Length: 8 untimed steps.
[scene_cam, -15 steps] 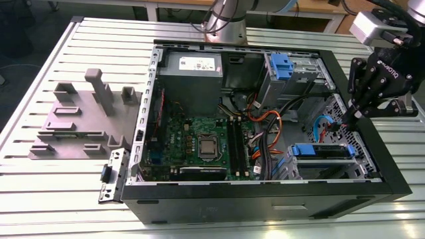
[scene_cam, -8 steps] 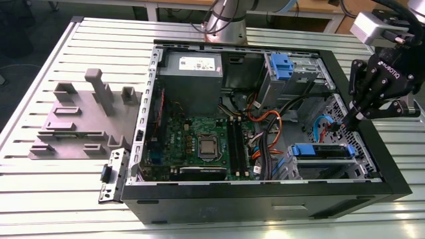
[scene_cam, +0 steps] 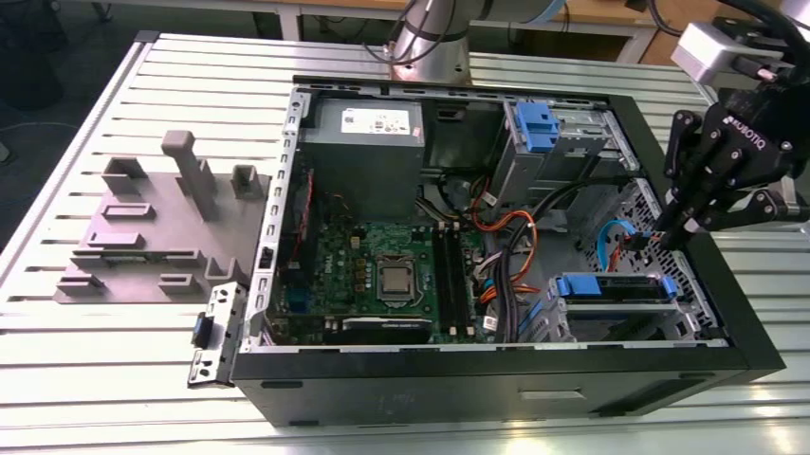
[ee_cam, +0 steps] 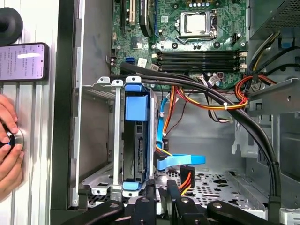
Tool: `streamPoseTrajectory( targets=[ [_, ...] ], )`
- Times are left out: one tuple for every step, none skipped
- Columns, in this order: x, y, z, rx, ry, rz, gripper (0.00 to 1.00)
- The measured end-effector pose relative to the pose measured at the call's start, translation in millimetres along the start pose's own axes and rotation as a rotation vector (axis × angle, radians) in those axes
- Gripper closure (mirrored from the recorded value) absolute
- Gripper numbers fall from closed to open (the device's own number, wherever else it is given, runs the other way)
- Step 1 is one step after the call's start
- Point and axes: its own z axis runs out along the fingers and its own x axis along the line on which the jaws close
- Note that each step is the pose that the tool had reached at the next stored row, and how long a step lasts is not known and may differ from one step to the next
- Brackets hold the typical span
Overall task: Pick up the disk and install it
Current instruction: 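Insert the first disk wire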
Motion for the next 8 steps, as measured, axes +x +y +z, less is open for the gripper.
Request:
streamPoseTrajectory(
  targets=[
    [-0.1,-0.6,0.2,-0.0002,0.0014,-0.001,0.76],
    [-0.2,-1.2,0.3,-0.0003,0.0029,-0.002,0.76],
    [-0.3,-1.6,0.6,-0.0001,0.0045,-0.003,0.76],
    [-0.3,-1.8,0.8,0.0001,0.0054,-0.006,0.76],
    [-0.5,-2.0,0.9,0.0005,0.0062,-0.008,0.76],
    [-0.9,-2.3,1.1,0.0007,0.0064,-0.01,0.76],
    [-1.5,-2.6,1.2,0.0009,0.0066,-0.011,0.76],
    [-2.2,-3.1,1.3,0.001,0.0067,-0.011,0.75]
  ],
)
